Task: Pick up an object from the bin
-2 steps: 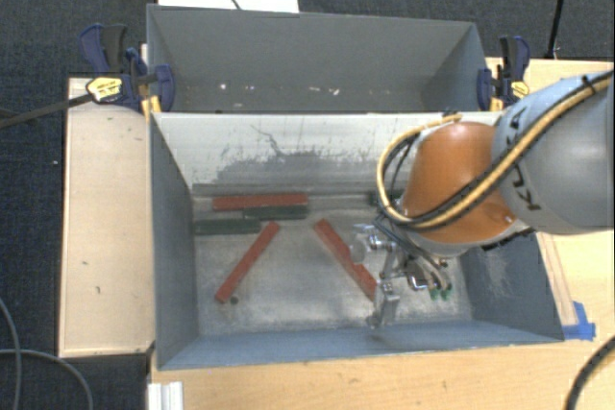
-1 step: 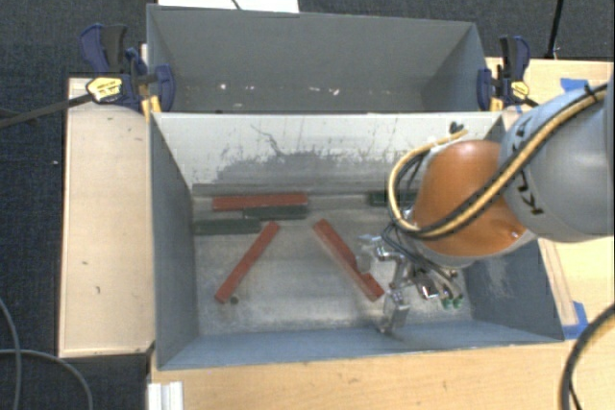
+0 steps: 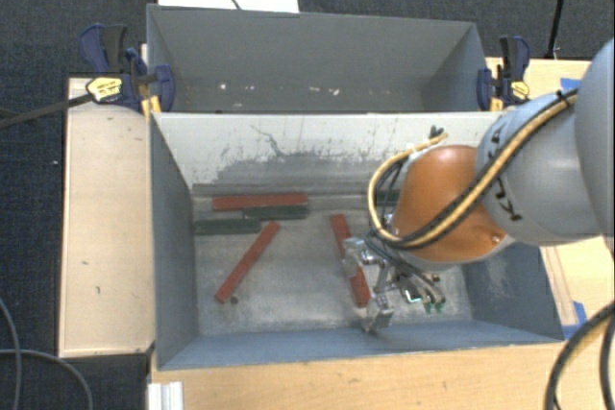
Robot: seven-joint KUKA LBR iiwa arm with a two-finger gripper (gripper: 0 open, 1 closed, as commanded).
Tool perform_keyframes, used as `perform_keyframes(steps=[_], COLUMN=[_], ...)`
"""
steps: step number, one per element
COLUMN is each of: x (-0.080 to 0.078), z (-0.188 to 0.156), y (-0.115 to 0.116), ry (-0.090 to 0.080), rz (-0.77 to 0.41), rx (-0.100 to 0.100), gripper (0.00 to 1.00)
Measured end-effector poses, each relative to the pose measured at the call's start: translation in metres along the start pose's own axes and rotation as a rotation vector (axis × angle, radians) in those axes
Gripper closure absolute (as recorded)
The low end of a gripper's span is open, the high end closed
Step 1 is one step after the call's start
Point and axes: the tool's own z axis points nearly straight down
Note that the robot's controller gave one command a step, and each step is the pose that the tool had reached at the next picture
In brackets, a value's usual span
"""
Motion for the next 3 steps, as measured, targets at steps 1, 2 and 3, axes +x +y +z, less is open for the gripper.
perform_keyframes(steps=[1, 2, 3], x=[-0.003, -0.002, -0.031], z=[-0.001, -0.051, -0.068], y=[0.025, -0.014, -0.027], ry=[-0.001, 0.013, -0.003], rz=[0.003, -0.025, -0.143], rx=[-0.004, -0.005, 0.001], gripper=[0.00, 0.00, 0.00])
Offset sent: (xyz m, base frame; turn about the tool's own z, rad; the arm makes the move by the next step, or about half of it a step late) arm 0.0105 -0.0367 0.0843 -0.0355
